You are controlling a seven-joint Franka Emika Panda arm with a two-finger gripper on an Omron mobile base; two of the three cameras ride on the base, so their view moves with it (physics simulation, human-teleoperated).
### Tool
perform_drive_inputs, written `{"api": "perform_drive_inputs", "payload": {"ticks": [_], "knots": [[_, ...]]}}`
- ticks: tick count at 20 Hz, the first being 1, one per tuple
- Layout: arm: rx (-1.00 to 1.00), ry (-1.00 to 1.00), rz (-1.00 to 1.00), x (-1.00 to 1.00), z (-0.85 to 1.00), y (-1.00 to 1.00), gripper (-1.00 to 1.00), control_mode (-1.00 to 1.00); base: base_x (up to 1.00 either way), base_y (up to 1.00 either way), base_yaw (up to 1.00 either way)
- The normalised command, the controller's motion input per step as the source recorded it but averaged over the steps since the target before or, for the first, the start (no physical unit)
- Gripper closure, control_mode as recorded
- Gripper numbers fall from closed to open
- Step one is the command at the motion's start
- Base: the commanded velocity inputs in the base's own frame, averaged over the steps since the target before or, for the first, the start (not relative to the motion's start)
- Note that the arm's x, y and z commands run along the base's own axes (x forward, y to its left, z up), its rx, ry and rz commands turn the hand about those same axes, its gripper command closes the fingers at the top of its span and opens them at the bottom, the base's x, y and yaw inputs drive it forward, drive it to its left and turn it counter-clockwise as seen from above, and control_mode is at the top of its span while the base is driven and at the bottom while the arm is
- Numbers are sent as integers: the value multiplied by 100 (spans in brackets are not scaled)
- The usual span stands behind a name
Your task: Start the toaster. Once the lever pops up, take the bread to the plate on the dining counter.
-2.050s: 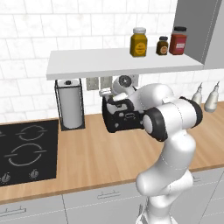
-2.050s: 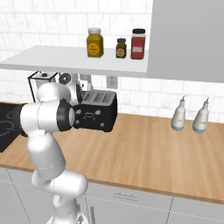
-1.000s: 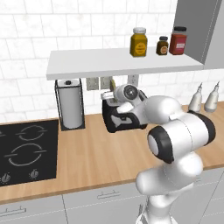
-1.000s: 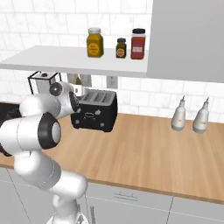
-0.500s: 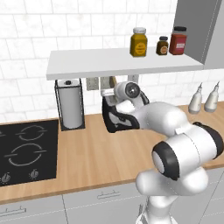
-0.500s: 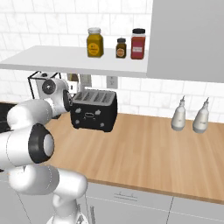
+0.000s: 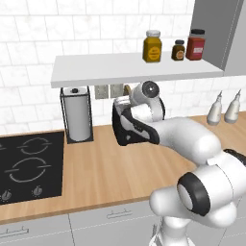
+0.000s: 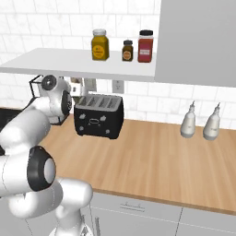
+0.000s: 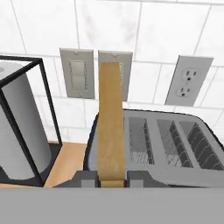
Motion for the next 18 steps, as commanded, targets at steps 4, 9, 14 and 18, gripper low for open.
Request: {"api": "perform_drive_inputs", "payload": {"ticks": [4, 9, 14, 18], "knots": [[-4, 19, 0, -39, 10, -32, 100, -100, 0, 0, 0], [-16, 23, 0, -35, 5, -22, 100, -100, 0, 0, 0], [-18, 10, -1, -58, -13, -26, 100, -100, 0, 0, 0], [0, 2, 0, -83, -15, -51, 100, -100, 0, 0, 0]]}}
